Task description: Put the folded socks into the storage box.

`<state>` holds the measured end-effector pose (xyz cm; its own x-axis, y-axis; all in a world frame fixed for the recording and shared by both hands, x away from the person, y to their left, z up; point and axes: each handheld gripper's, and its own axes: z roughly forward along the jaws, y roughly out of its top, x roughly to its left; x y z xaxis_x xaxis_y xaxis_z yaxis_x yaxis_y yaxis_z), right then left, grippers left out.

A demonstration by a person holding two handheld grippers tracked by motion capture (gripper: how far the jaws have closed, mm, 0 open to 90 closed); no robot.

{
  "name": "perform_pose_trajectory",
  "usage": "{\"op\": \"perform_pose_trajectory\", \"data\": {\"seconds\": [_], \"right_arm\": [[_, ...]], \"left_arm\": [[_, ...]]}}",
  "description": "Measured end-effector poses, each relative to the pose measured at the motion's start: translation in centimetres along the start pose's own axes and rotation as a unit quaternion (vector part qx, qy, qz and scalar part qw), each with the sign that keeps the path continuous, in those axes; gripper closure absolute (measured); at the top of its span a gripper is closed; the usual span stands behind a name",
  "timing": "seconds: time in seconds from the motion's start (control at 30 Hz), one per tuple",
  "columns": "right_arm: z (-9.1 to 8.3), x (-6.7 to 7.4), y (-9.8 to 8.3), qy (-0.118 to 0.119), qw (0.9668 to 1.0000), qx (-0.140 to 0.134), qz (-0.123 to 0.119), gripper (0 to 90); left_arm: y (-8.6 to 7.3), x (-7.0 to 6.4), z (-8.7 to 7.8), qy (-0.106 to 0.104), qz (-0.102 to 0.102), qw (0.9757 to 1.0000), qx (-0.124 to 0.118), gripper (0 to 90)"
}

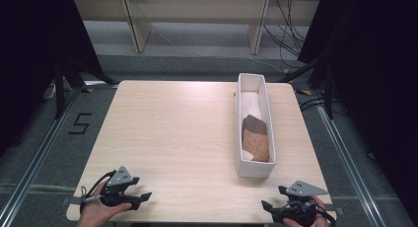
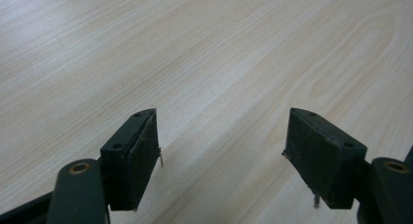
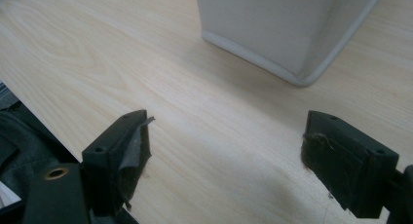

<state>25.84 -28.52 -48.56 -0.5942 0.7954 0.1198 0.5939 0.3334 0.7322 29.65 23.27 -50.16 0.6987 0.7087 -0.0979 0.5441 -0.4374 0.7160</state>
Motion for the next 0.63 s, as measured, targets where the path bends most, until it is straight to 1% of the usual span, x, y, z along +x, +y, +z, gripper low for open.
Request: {"op": "perform_pose_trajectory", "data": {"seconds": [0.03, 0.1, 0.13, 0.17, 0.2, 0.23, 0.27, 0.3, 0.33, 0.43, 0.47, 0.5, 0.53, 0.57, 0.63], "right_arm": [[0.07, -0.02, -0.03, 0.002, 1.0, -0.004, -0.006, 18.7], [0.05, -0.01, -0.03, -0.003, 1.0, -0.003, -0.003, 18.7], [0.16, -0.07, -0.07, -0.003, 1.0, 0.002, 0.001, 19.2], [0.12, -0.13, -0.08, -0.001, 1.0, 0.008, 0.005, 19.3], [0.04, 0.09, -0.12, -0.003, 0.9996, 0.017, 0.021, 19.3], [0.04, 0.09, -0.12, -0.003, 0.9996, 0.017, 0.021, 19.3], [0.21, -0.16, -0.15, -0.002, 0.9999, 0.008, 0.008, 19.3], [0.21, -0.12, -0.17, 0.0, 0.9998, 0.01, 0.014, 19.3], [0.1, -0.3, -0.12, -0.007, 0.9999, 0.012, 0.004, 19.3], [0.1, -0.33, -0.12, -0.007, 0.9999, 0.013, 0.006, 19.3], [0.2, -0.41, -0.13, -0.002, 0.9999, 0.013, 0.004, 19.3], [0.23, -0.44, -0.12, -0.002, 0.9999, 0.013, -0.001, 19.3], [0.26, -0.26, -0.16, -0.007, 0.9998, 0.017, 0.008, 19.3], [0.3, -0.23, -0.14, -0.006, 0.9998, 0.017, 0.01, 19.3], [0.25, -0.26, -0.15, -0.002, 0.9998, 0.017, 0.008, 19.3]], "left_arm": [[0.02, 0.0, 0.01, 0.0, 0.0, 1.0, 0.0, 27.3], [0.01, -0.01, 0.05, 0.0, 0.0, 1.0, -0.001, 27.2], [0.02, 0.03, 0.05, -0.001, 0.007, 1.0, 0.004, 27.2], [0.02, 0.02, 0.06, -0.001, 0.006, 1.0, 0.005, 27.2], [0.02, 0.02, 0.06, -0.001, 0.006, 1.0, 0.005, 27.2], [0.04, 0.06, 0.07, -0.002, 0.008, 0.9999, 0.006, 27.2], [0.03, 0.03, 0.07, -0.001, 0.008, 1.0, 0.006, 27.1], [0.02, 0.03, 0.08, -0.001, 0.007, 1.0, 0.005, 27.1], [0.03, 0.05, 0.08, -0.001, 0.007, 1.0, 0.006, 27.1], [0.03, 0.07, 0.09, -0.001, 0.007, 1.0, 0.006, 27.1], [0.03, 0.07, 0.08, -0.001, 0.008, 0.9999, 0.007, 27.1], [0.04, 0.08, 0.07, -0.001, 0.008, 0.9999, 0.007, 27.1], [0.03, 0.07, 0.09, -0.001, 0.007, 1.0, 0.005, 27.1], [0.03, 0.08, 0.09, 0.0, 0.007, 1.0, 0.005, 27.1], [0.03, 0.09, 0.09, 0.0, 0.007, 1.0, 0.005, 27.1]]}}
